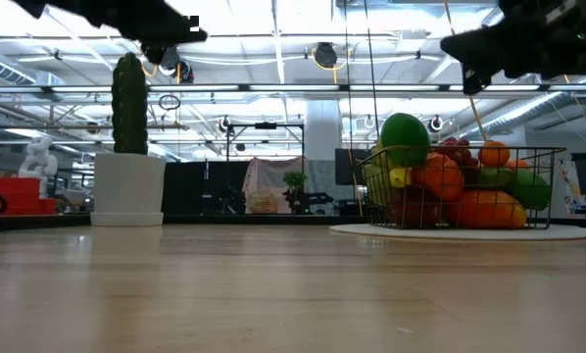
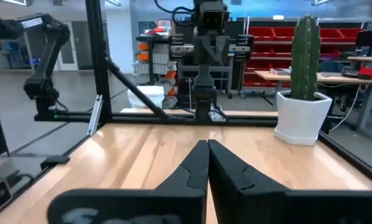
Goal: Build produce basket
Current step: Return to Home Position
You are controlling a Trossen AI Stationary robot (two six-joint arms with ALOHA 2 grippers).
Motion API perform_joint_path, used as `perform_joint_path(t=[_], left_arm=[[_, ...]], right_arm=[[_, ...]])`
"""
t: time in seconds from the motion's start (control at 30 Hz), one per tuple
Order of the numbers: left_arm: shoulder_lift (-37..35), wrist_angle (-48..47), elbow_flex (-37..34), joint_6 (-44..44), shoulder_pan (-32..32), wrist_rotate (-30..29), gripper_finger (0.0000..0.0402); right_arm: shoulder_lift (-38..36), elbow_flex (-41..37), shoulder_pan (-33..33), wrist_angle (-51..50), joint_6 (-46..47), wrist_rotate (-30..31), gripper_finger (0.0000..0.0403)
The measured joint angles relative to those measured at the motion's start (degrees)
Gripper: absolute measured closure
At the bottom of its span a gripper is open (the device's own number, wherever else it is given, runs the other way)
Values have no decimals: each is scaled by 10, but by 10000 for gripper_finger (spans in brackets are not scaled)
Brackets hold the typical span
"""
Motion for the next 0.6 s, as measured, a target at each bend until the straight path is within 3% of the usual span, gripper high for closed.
perform_joint_path(t=[0.37,0.6], left_arm=[[-63,32,-83,-9,61,65,398],[-66,34,-95,-11,84,104,394]], right_arm=[[-56,-62,9,14,2,3,403],[-108,-97,8,28,-8,19,403]])
